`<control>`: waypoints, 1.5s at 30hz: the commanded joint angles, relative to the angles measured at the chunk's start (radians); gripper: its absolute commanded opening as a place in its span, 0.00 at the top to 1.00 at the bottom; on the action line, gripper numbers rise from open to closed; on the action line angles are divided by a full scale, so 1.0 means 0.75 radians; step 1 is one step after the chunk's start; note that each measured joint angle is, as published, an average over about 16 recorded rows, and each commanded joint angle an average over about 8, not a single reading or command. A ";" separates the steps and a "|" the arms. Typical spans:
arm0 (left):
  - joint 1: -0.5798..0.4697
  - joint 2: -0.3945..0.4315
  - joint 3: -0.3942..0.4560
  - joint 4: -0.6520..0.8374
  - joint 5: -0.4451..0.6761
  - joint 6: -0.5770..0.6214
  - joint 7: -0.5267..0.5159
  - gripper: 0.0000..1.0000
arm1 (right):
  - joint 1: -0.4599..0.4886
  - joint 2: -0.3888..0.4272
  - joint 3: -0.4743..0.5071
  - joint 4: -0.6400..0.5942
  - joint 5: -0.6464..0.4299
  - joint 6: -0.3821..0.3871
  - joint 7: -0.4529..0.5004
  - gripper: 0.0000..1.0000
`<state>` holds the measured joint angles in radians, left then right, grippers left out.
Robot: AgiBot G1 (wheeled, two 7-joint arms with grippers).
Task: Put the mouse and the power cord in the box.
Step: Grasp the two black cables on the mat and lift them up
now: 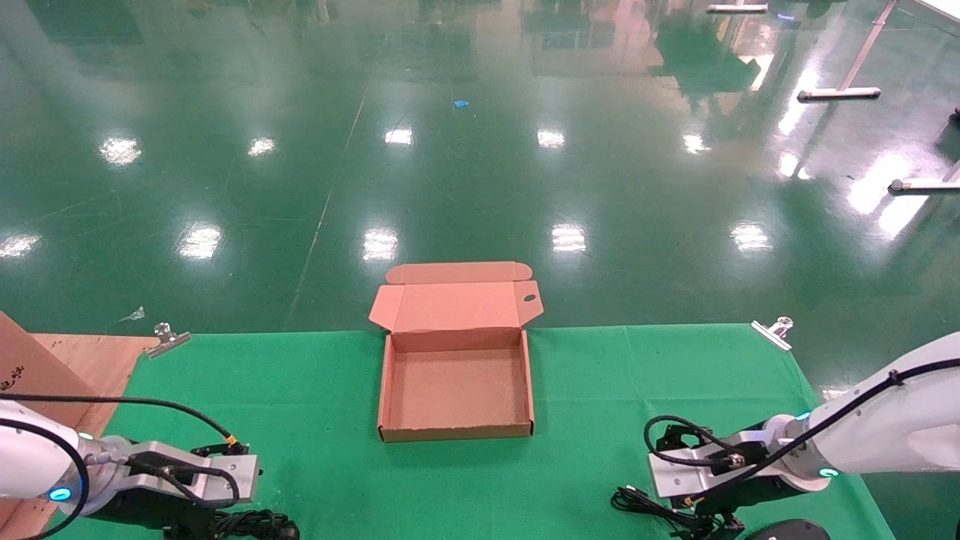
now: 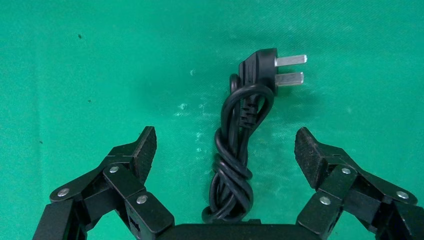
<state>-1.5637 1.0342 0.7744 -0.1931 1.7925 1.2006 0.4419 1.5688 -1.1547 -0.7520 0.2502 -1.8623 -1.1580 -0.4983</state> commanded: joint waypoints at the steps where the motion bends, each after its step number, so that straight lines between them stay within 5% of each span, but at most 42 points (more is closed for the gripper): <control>1: 0.002 0.013 -0.003 0.052 -0.003 -0.025 0.027 0.00 | 0.008 -0.027 0.000 -0.060 -0.001 0.025 -0.031 0.00; 15: 0.026 0.047 -0.027 0.180 -0.028 -0.263 0.111 0.00 | 0.005 -0.107 0.016 -0.237 0.011 0.281 -0.118 0.00; 21: 0.029 0.043 -0.037 0.202 -0.043 -0.260 0.136 0.00 | 0.003 -0.113 0.031 -0.271 0.032 0.293 -0.130 0.00; 23: 0.028 0.041 -0.042 0.208 -0.049 -0.252 0.143 0.08 | 0.006 -0.110 0.035 -0.279 0.038 0.278 -0.135 0.00; 25: 0.027 0.039 -0.045 0.213 -0.055 -0.243 0.149 0.31 | 0.009 -0.105 0.038 -0.286 0.044 0.260 -0.141 0.11; 30: 0.023 0.033 -0.053 0.222 -0.067 -0.221 0.164 0.93 | 0.013 -0.092 0.044 -0.301 0.053 0.225 -0.157 0.74; 31: 0.023 0.032 -0.055 0.223 -0.069 -0.217 0.167 0.98 | 0.013 -0.090 0.045 -0.303 0.054 0.220 -0.160 0.86; 33: 0.022 0.030 -0.057 0.226 -0.073 -0.211 0.172 1.00 | 0.013 -0.086 0.047 -0.306 0.057 0.213 -0.165 1.00; 45: 0.016 0.019 -0.068 0.239 -0.089 -0.192 0.195 1.00 | 0.014 -0.075 0.060 -0.321 0.076 0.185 -0.179 1.00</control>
<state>-1.5505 1.0487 0.7234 -0.0139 1.7263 1.0581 0.5884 1.5795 -1.2107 -0.7074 0.0093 -1.8063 -1.0183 -0.6323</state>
